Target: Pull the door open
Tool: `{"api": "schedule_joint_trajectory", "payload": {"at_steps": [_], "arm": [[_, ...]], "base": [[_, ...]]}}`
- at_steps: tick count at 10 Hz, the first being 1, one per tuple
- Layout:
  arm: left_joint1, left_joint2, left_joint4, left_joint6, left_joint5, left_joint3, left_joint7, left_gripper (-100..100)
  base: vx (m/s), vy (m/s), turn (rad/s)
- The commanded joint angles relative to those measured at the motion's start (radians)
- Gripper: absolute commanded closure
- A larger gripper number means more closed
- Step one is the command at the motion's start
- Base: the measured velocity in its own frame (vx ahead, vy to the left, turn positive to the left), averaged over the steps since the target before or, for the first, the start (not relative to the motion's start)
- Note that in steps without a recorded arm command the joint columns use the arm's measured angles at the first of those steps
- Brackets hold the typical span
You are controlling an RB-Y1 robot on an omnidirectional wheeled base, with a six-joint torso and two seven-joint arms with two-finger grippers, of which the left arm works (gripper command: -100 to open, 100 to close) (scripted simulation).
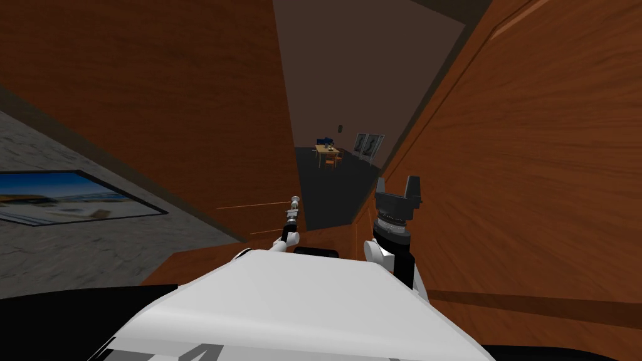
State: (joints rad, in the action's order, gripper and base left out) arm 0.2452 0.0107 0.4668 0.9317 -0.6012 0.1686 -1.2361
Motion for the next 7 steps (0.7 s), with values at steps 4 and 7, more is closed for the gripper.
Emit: {"api": "schedule_joint_trajectory", "payload": {"at_steps": [4, 7], "arm": [[0.001, 0.008, -0.001, 0.0, -0.003, -0.006, 0.0, 100], [-0.013, 0.018, 0.006, -0.016, -0.013, -0.012, 0.014, -100]], "base": [[-0.001, -0.001, 0.007], [-0.176, 0.067, 0.026]]}}
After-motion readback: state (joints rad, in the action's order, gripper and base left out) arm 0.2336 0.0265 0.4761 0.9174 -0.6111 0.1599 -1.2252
